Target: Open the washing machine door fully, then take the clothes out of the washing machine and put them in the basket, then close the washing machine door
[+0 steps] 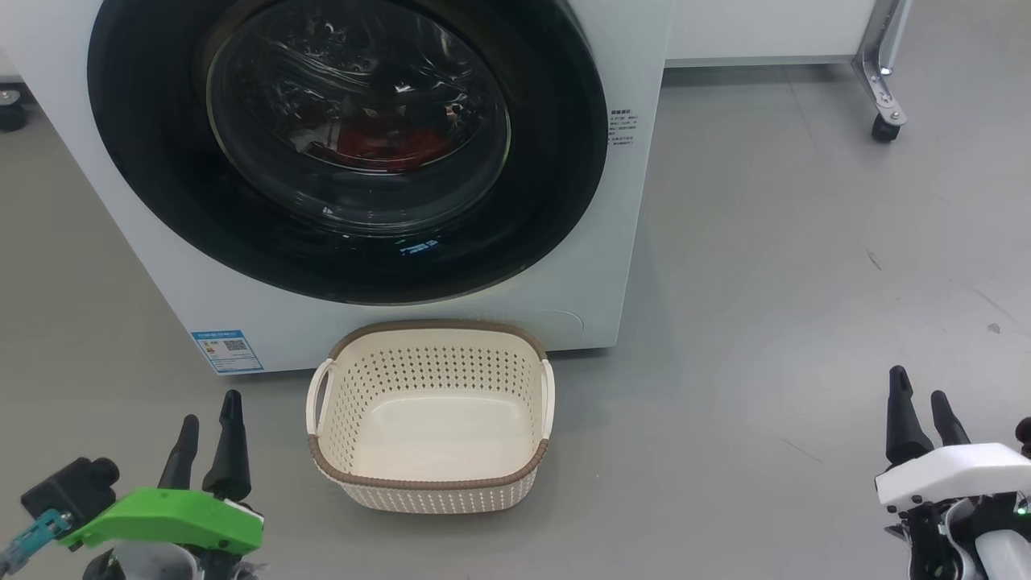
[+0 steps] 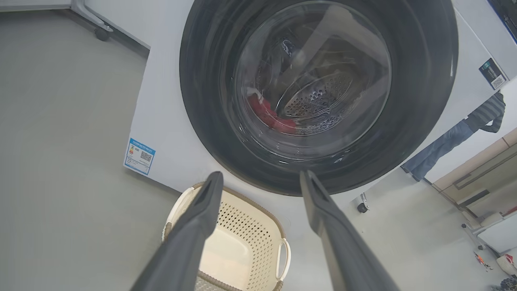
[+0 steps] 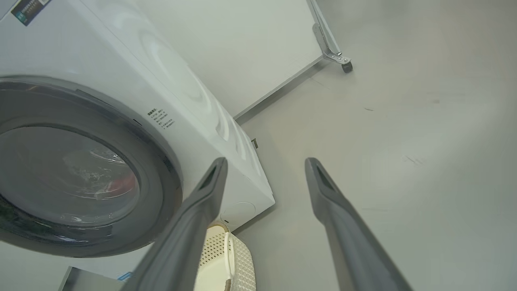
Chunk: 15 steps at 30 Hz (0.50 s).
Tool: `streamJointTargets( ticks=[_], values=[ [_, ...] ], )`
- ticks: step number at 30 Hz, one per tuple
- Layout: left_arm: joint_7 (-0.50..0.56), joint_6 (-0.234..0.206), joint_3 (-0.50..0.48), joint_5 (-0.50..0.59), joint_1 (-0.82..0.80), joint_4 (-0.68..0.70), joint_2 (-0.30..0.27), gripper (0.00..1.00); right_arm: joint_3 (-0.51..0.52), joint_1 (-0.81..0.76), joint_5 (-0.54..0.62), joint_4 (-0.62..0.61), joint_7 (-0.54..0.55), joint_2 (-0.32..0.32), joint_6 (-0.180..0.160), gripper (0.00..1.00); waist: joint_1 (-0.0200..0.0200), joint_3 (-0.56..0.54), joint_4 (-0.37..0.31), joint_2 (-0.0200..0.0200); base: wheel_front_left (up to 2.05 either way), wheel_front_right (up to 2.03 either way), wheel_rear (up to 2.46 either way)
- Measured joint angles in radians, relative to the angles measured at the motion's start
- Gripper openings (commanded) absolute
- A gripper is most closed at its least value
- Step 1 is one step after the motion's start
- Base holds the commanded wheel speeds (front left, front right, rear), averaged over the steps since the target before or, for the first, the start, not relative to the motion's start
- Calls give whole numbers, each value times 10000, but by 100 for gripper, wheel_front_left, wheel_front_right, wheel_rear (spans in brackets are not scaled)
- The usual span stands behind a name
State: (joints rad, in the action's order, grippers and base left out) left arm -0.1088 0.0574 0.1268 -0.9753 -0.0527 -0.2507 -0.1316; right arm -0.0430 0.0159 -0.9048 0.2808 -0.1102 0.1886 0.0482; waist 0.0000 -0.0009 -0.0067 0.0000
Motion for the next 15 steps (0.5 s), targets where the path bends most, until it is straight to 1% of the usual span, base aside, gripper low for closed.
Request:
streamJointTargets(
  ticks=[2, 3, 5, 8, 15],
  values=[
    [-84, -90, 105, 414, 0, 54, -35, 100, -163, 24, 464, -15, -98, 56, -136, 100, 0, 0, -6, 0, 0, 0, 0],
    [-84, -90, 105, 414, 0, 54, -35, 100, -163, 24, 464, -15, -98, 56, -136, 100, 0, 0, -6, 0, 0, 0, 0],
    [-180, -117, 165, 821, 1, 100, -50, 100, -314, 34, 861, -33, -121, 98, -257, 100, 0, 0, -13, 0, 0, 0, 0],
    [-286, -288, 334, 1430, 1, 194, -81, 100, -504, 37, 1467, -92, -245, 134, -422, 100, 0, 2, -20, 0, 0, 0, 0],
    [-514, -466, 665, 2731, 9, 288, -111, 100, -1011, 38, 2798, -148, -506, 209, -646, 100, 0, 9, -26, 0, 0, 0, 0]
  ],
)
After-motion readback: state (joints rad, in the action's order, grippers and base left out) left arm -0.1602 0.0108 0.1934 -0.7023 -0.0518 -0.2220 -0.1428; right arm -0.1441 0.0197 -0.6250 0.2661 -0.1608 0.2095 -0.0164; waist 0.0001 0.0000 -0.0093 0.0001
